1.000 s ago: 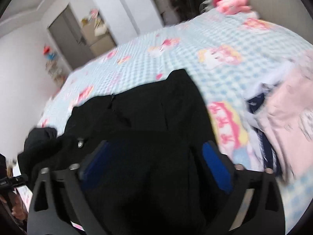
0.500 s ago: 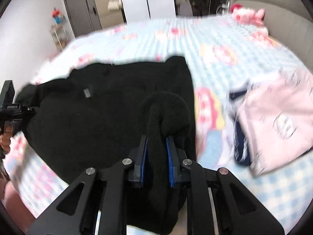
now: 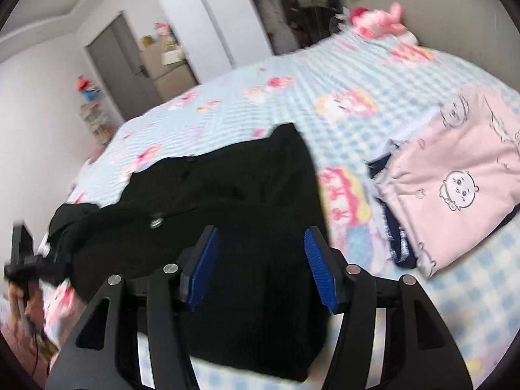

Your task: Fold clothes

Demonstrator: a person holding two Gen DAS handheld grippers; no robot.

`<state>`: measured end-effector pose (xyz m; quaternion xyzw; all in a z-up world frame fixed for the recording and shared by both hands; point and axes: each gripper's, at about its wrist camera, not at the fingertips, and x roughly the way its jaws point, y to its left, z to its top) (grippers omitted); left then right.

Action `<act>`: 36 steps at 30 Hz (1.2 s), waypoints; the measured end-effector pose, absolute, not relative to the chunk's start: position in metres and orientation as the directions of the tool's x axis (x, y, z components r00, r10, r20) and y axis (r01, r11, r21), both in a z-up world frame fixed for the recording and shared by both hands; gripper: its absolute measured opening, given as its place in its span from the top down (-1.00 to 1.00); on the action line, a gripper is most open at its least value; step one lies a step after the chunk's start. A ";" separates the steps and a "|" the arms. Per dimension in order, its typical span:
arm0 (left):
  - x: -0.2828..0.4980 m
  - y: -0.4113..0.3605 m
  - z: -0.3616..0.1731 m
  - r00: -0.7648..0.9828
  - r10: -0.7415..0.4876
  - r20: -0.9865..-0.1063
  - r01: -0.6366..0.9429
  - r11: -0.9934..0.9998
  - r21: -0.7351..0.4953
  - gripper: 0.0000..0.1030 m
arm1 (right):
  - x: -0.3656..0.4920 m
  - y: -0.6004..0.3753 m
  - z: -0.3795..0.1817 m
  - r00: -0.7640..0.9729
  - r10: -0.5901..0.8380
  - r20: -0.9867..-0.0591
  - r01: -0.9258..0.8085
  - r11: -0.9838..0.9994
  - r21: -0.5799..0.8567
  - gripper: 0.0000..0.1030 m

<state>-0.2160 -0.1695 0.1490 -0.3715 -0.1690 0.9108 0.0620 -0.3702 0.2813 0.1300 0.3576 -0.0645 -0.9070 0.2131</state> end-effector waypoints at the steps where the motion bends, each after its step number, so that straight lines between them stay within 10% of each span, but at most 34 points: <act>1: -0.221 -0.152 0.152 -0.708 0.279 -0.649 -0.046 -0.935 -0.351 -0.05 | -0.363 0.269 0.131 -0.642 -0.429 -0.635 0.378 -0.898 0.225 -0.11; 6: -0.267 -0.087 0.095 -0.514 0.242 -0.823 -0.102 -0.970 -0.222 0.02 | -0.370 0.180 0.089 -0.512 -0.398 -0.761 0.525 -0.846 0.090 -0.05; 10: -0.261 -0.143 0.066 -0.485 0.249 -0.838 0.078 -0.942 -0.326 0.94 | -0.385 0.199 0.059 -0.496 -0.325 -0.805 0.447 -0.891 0.085 -0.03; 15: -0.197 -0.194 0.080 -0.640 0.337 -0.690 0.127 -0.840 -0.528 0.65 | -0.388 0.277 0.068 -0.480 -0.389 -0.786 0.328 -0.911 0.250 0.19; 17: -0.164 -0.195 0.087 -0.727 0.275 -0.629 0.128 -0.846 -0.518 -0.34 | -0.368 0.293 0.080 -0.518 -0.424 -0.743 0.309 -0.903 0.300 -0.30; 22: -0.115 -0.184 0.059 -0.773 0.153 -0.616 0.171 -0.884 -0.434 -0.35 | -0.306 0.304 0.082 -0.650 -0.402 -0.645 0.282 -0.915 0.287 -0.68; 29: -0.137 -0.155 0.059 -0.722 0.272 -0.636 0.034 -0.905 -0.425 -0.27 | -0.308 0.295 0.047 -0.584 -0.399 -0.707 0.286 -0.916 0.281 -0.68; 31: -0.151 -0.148 0.057 -0.702 0.267 -0.660 0.027 -0.917 -0.399 0.03 | -0.315 0.284 0.041 -0.574 -0.403 -0.713 0.303 -0.913 0.272 -0.67; 36: -0.148 -0.158 0.076 -0.699 0.244 -0.672 0.090 -0.902 -0.421 0.40 | -0.317 0.269 0.054 -0.575 -0.375 -0.727 0.363 -0.913 0.184 -0.02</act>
